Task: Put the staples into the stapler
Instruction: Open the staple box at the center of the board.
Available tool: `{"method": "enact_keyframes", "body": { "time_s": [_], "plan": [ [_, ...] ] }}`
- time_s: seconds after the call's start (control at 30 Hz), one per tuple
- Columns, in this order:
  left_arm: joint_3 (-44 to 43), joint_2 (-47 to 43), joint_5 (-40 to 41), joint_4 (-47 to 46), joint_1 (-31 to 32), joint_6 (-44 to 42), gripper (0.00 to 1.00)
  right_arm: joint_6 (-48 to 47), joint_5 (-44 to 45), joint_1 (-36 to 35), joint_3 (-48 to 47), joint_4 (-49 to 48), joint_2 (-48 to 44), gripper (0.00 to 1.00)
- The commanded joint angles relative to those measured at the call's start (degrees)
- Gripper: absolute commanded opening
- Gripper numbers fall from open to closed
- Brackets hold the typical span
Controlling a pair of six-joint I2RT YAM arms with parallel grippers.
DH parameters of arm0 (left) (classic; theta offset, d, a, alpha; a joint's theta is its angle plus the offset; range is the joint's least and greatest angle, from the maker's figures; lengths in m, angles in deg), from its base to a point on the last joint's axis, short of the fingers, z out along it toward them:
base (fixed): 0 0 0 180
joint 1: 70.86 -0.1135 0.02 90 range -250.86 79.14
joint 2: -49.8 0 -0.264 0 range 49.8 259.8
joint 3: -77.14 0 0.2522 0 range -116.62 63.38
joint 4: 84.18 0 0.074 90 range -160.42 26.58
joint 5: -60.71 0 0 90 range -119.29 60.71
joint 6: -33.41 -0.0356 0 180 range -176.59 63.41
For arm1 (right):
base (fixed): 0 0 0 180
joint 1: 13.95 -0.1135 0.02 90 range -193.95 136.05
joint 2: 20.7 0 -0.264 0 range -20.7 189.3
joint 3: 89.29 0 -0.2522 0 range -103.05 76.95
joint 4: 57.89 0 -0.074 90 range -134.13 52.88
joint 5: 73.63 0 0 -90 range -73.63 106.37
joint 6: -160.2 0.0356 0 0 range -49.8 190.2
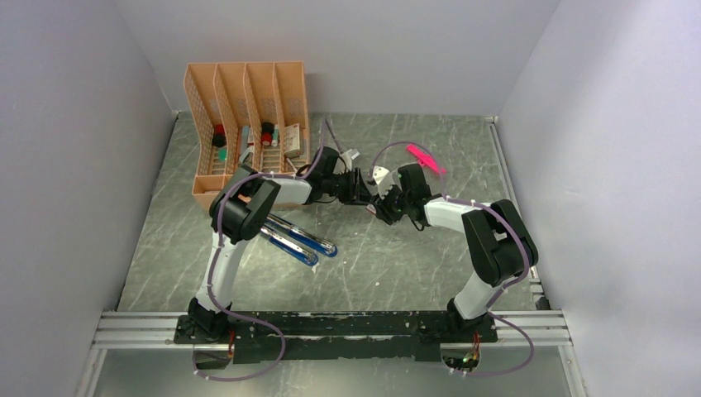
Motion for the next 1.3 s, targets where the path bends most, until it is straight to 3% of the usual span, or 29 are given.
{"method": "enact_keyframes", "body": {
  "time_s": [0.0, 0.5, 1.27],
  "plan": [
    [0.55, 0.24, -5.39, -1.51, 4.89, 0.96, 0.39, -1.08, 1.93, -0.26, 0.59, 2.32, 2.7, 0.29],
    [-2.7, -3.13, 2.33, 7.98, 5.28, -5.66, 0.35, -1.06, 1.9, -0.37, 0.41, 2.69, 2.85, 0.29],
    [-3.47, -4.68, 4.94, 10.09, 5.28, -8.63, 0.28, -1.06, 1.55, -0.34, 0.15, 3.13, 3.36, 0.29]
  ]
}}
